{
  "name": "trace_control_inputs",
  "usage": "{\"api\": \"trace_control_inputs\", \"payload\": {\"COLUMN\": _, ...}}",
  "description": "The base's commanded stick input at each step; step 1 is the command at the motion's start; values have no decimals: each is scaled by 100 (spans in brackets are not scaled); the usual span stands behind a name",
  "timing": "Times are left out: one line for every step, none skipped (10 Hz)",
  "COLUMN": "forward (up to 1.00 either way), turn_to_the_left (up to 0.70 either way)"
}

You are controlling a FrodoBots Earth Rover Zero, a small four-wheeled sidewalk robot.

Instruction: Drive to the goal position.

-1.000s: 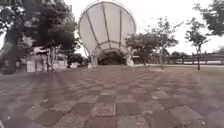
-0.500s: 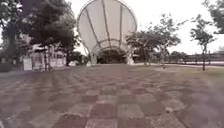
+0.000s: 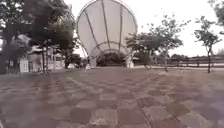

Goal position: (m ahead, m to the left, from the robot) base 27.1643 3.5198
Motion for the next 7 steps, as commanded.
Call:
{"api": "trace_control_inputs", "payload": {"forward": 100, "turn_to_the_left": 0}}
{"api": "trace_control_inputs", "payload": {"forward": 100, "turn_to_the_left": 0}}
{"api": "trace_control_inputs", "payload": {"forward": 100, "turn_to_the_left": 0}}
{"api": "trace_control_inputs", "payload": {"forward": 100, "turn_to_the_left": 0}}
{"api": "trace_control_inputs", "payload": {"forward": 100, "turn_to_the_left": 0}}
{"api": "trace_control_inputs", "payload": {"forward": 100, "turn_to_the_left": 0}}
{"api": "trace_control_inputs", "payload": {"forward": 100, "turn_to_the_left": 0}}
